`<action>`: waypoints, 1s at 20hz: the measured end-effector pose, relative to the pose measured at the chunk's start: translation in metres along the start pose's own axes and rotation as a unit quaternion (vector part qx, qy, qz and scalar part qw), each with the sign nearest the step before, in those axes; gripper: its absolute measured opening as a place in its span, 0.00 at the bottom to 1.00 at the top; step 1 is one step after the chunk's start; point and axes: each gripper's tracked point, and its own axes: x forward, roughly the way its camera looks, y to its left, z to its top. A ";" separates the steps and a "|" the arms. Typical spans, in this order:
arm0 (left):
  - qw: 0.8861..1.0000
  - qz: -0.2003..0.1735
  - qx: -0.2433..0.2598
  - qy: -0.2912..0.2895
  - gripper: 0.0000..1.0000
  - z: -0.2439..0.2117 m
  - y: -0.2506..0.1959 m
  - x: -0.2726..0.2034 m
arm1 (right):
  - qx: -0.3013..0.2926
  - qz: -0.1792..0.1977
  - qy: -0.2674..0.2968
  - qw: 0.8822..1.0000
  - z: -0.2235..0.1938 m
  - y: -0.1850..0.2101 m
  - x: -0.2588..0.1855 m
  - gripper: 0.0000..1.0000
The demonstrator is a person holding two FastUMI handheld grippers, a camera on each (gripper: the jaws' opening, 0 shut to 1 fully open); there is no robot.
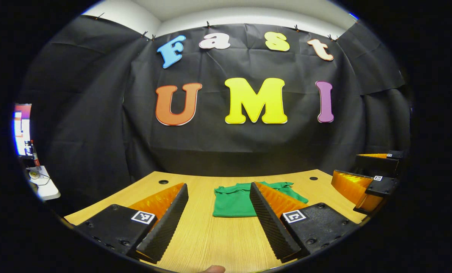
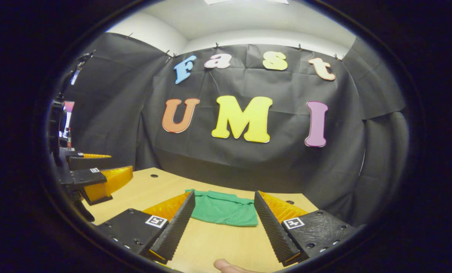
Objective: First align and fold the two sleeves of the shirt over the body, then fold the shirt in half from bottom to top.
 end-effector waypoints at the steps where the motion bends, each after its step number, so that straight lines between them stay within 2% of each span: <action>1: 1.000 0.001 -0.002 0.000 1.00 -0.003 -0.001 -0.010 | -0.005 -0.011 -0.001 1.000 -0.007 -0.005 -0.011 0.95; 4: 1.000 -0.014 -0.005 0.014 1.00 -0.018 -0.010 -0.031 | -0.021 -0.016 -0.006 1.000 -0.021 -0.004 -0.038 0.98; 7: 0.998 -0.044 0.016 0.039 1.00 -0.029 -0.018 -0.044 | -0.013 -0.010 -0.005 1.000 -0.029 0.001 -0.048 0.92; 9: 0.999 -0.039 0.022 0.029 1.00 -0.024 -0.012 -0.047 | -0.002 -0.009 0.001 1.000 -0.033 0.005 -0.044 0.95; 12: 0.998 -0.041 0.002 0.043 1.00 -0.035 -0.017 -0.044 | -0.001 -0.023 0.001 1.000 -0.034 -0.003 -0.040 0.97; 14: 0.999 -0.035 -0.008 0.039 1.00 -0.033 -0.017 -0.043 | 0.011 -0.030 0.001 0.999 -0.037 -0.009 -0.042 0.95; 20: 0.999 -0.036 -0.007 0.022 1.00 -0.024 -0.027 -0.048 | 0.015 -0.020 0.019 1.000 -0.052 -0.007 -0.042 0.95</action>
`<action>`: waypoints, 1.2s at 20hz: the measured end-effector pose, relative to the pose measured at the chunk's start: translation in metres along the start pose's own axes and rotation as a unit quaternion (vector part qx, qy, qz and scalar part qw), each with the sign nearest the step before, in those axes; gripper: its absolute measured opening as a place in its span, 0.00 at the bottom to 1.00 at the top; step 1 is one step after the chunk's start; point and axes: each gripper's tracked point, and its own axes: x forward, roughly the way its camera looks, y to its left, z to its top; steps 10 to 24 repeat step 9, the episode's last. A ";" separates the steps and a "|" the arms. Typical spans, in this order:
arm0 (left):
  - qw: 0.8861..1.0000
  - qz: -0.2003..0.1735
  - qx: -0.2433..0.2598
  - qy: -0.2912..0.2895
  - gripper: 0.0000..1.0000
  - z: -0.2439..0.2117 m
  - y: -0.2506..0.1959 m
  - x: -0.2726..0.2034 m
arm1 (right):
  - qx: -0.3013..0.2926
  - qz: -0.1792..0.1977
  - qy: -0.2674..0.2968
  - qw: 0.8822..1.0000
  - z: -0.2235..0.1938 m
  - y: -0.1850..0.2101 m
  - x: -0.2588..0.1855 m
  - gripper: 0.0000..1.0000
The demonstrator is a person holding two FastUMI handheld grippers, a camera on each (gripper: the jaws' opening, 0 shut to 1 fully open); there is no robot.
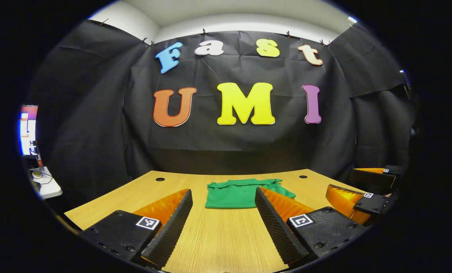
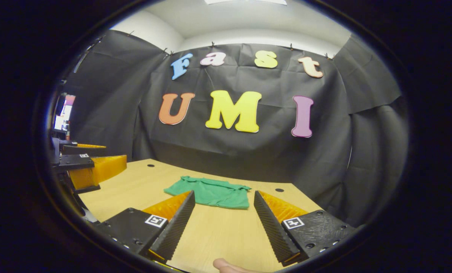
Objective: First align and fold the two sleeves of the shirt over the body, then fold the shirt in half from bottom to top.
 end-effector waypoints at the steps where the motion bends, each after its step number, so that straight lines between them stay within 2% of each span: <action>1: 1.000 0.000 -0.001 0.000 1.00 0.000 0.000 -0.001 | 0.002 0.000 0.001 1.000 -0.001 0.000 -0.001 0.95; 8: 1.000 -0.012 -0.012 0.014 1.00 -0.007 -0.004 0.001 | 0.004 0.003 0.006 1.000 -0.006 0.002 -0.002 0.95; 24: 1.000 -0.011 -0.012 0.015 1.00 -0.008 -0.003 0.001 | 0.003 0.002 0.007 1.000 -0.008 0.002 -0.001 0.95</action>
